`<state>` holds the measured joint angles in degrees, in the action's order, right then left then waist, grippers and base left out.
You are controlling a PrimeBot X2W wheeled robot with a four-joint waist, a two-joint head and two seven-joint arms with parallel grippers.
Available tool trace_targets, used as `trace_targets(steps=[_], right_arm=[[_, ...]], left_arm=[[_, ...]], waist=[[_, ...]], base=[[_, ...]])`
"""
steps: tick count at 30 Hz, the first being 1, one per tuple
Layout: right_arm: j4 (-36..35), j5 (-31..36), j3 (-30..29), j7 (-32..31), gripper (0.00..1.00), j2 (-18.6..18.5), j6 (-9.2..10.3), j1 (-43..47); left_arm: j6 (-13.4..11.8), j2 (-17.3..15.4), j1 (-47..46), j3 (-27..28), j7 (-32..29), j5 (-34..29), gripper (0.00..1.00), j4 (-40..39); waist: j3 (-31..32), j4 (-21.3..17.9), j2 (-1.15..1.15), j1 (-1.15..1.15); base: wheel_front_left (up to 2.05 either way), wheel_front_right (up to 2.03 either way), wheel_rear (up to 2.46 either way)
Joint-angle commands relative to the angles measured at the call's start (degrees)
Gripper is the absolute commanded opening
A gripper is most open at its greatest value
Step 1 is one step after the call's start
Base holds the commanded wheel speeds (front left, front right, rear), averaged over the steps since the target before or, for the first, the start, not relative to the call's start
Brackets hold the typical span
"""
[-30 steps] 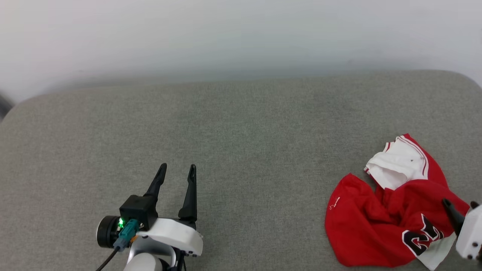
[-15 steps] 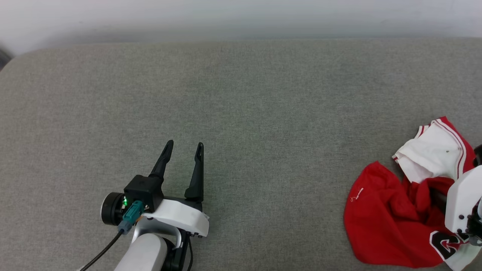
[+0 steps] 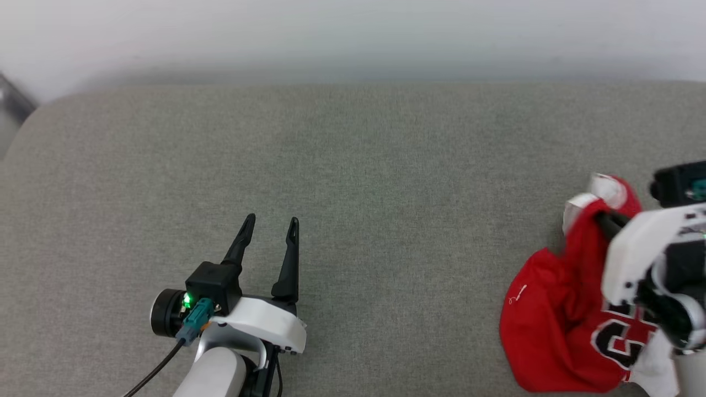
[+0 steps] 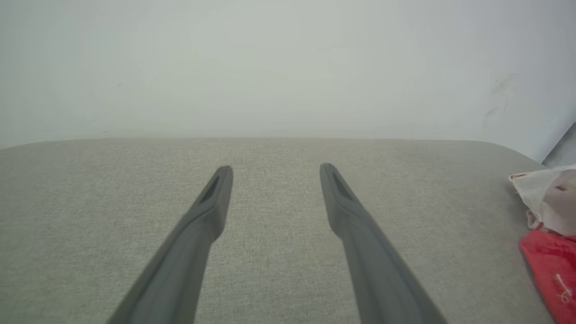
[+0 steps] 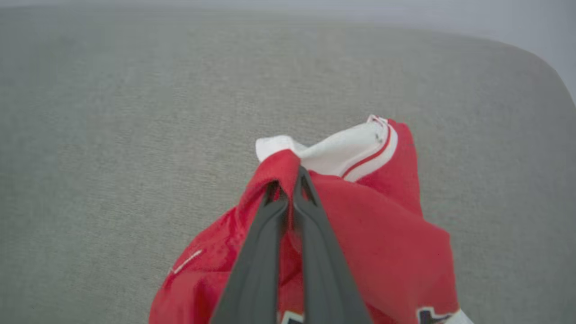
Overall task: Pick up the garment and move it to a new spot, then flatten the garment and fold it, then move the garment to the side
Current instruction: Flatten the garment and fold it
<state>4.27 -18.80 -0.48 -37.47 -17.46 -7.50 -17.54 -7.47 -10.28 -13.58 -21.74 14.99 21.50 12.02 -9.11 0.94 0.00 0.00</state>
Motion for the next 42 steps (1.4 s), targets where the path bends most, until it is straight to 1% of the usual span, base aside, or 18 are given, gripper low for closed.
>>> trace_targets(steps=[1,5,7,9,10,13,16,17,18,20,21,25,28,32,38,42], right_arm=[[-1.1,-0.3,1.5,1.3,0.0,0.9,0.02,-1.1],[-3.4,-2.2,8.4,5.5,0.0,5.1,0.02,-2.3],[-3.3,-2.9,11.8,7.6,0.0,6.7,0.02,-2.6],[-2.8,-5.3,15.5,9.2,0.0,9.4,0.02,-1.6],[-2.5,-5.3,17.3,10.0,0.0,9.9,0.02,-0.9],[0.5,-7.2,21.6,11.5,0.0,11.4,0.03,2.4],[5.6,-8.2,24.5,13.3,0.0,12.4,0.02,5.0],[7.6,-8.8,25.1,14.1,0.21,12.7,0.02,5.9],[12.1,-8.7,26.5,17.2,1.0,13.0,0.02,7.2],[13.0,-8.3,26.9,20.2,1.0,12.9,0.02,7.2],[10.9,-7.6,26.8,24.5,1.0,12.5,0.02,8.3],[4.5,-5.1,25.0,27.7,1.0,11.0,0.03,11.3],[0.0,-3.9,21.9,29.5,1.0,10.9,0.02,13.8],[-3.5,-1.0,15.0,32.1,1.0,11.0,0.02,16.2],[-5.1,3.4,3.5,35.2,1.0,10.1,0.02,17.9],[-6.9,6.0,-0.9,35.9,1.0,9.8,0.02,18.6]], left_arm=[[0.2,0.0,0.6,0.1,0.2,0.0,1.0,0.1],[0.2,-0.1,1.4,0.1,0.2,0.3,1.0,0.3],[0.1,-0.1,1.6,0.0,0.2,0.3,1.0,0.2],[0.0,-0.1,1.9,0.1,0.2,0.5,1.0,0.1],[-0.1,-0.1,2.0,0.1,0.2,0.5,1.0,-0.1],[-0.2,0.3,2.5,0.0,0.2,0.9,1.0,-0.1],[0.0,0.7,2.4,-0.1,0.2,0.8,1.0,0.0],[0.1,0.9,2.4,-0.2,0.2,0.8,1.0,0.0],[0.2,1.3,2.2,-0.2,0.2,0.6,1.0,0.2],[0.3,1.5,2.2,-0.1,0.2,0.6,1.0,0.4],[0.4,1.4,3.1,0.2,0.2,0.5,1.0,0.9],[0.0,0.8,4.0,1.1,0.2,0.6,1.0,1.2],[-0.4,0.3,5.1,1.9,0.2,0.9,1.0,1.3],[-1.0,-0.3,6.1,2.5,0.2,1.2,1.0,0.9],[-1.7,-1.3,7.4,2.9,-0.5,1.3,1.0,0.0],[-2.5,-1.8,8.2,3.2,-1.1,1.5,1.0,-1.0]], waist=[[1.5,0.1,0.0,0.0],[3.2,0.5,0.0,0.0],[3.7,0.9,0.0,0.0],[3.8,1.3,0.0,0.0],[3.8,1.5,0.0,0.0],[3.4,2.3,0.0,0.0],[2.6,3.2,0.0,0.0],[2.4,3.4,0.0,0.0],[2.0,3.8,0.0,0.0],[2.1,3.9,0.0,0.0],[3.1,3.7,0.0,0.0],[5.1,2.9,0.0,0.0],[6.8,2.1,0.0,0.0],[8.4,1.3,0.0,0.0],[9.6,-0.2,0.0,0.0],[9.9,-1.2,0.0,0.0]], base=[[0.0,0.0,0.0],[0.0,0.0,0.0],[0.0,0.0,0.0],[0.0,0.0,0.0],[0.0,0.0,0.0],[0.0,0.0,0.0],[0.0,0.0,0.0],[0.0,0.0,0.0],[0.0,0.0,0.0],[0.0,0.0,0.0],[0.0,0.0,0.0],[0.0,0.0,0.0],[0.0,0.0,0.0],[0.0,0.0,0.0],[0.0,0.0,0.0],[0.0,0.0,0.0]])
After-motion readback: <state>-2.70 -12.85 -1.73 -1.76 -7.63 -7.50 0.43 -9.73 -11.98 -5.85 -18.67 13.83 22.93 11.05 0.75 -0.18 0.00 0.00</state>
